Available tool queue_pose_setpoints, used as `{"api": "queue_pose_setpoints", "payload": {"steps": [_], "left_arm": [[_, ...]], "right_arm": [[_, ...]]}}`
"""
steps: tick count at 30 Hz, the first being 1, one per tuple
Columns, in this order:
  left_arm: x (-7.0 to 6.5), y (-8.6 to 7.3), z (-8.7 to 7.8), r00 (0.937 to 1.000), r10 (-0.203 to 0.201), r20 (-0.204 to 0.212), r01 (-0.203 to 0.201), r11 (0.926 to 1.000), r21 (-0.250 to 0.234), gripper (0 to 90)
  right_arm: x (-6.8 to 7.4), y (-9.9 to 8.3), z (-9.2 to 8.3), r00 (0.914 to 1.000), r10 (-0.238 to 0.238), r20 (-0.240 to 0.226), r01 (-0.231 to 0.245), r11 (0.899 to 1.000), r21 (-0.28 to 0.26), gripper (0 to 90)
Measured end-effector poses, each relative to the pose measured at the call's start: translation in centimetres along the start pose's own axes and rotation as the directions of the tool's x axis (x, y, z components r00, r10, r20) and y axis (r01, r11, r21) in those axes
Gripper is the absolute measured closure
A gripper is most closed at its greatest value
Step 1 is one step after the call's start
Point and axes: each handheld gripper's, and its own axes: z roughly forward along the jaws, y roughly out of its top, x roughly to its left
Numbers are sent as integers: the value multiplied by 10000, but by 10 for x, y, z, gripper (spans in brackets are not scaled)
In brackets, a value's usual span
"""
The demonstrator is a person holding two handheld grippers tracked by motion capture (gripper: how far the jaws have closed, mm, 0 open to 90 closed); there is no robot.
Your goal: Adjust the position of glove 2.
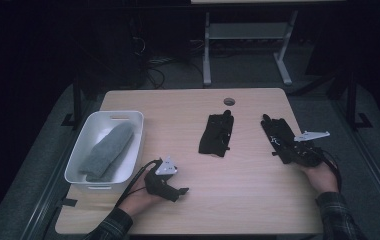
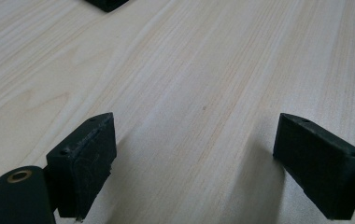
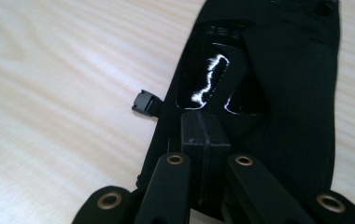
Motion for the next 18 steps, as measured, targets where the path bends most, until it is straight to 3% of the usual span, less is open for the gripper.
{"api": "queue_pose_setpoints", "payload": {"steps": [5, 18], "left_arm": [[0, 0, 0, 10000, 2, 0, -2, 10000, -1, 124], [0, 0, 0, 10000, -3, -9, 3, 10000, -44, 124]], "right_arm": [[14, -3, -6, 9988, -468, -160, 473, 9985, 271, 900], [50, -14, -20, 9912, -1101, -739, 1142, 9920, 536, 900]]}}
